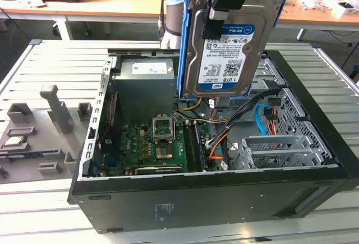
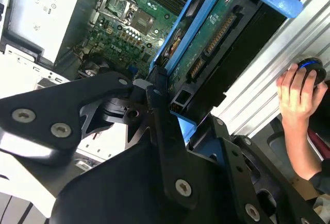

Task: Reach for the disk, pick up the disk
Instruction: 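Pick up the disk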

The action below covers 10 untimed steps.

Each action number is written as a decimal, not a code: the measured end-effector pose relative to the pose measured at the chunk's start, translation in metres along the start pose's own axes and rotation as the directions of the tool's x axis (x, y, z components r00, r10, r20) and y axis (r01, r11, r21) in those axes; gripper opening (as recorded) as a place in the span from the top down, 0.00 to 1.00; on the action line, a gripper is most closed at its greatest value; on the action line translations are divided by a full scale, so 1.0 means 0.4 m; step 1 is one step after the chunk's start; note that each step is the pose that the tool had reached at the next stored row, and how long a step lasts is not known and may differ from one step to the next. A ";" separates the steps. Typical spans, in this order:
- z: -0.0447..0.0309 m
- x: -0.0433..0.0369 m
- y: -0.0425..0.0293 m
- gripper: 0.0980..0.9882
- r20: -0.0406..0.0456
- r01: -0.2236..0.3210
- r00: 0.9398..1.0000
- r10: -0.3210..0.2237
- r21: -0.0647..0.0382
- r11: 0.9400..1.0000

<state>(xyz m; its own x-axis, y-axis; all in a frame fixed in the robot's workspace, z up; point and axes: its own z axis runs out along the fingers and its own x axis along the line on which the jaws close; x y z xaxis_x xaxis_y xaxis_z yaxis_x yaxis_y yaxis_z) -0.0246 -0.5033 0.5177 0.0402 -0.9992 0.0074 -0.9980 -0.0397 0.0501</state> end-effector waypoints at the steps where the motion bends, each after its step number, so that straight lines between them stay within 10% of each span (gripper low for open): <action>1: 0.000 0.007 0.000 0.70 0.000 0.000 1.000 0.000 0.000 1.000; 10: 0.001 0.071 0.003 0.70 0.000 0.000 1.000 0.000 0.000 1.000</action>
<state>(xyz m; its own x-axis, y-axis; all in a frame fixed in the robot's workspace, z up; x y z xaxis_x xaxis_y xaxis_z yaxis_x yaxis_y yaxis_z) -0.0246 -0.5316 0.5177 0.0401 -0.9992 0.0075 -0.9980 -0.0397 0.0500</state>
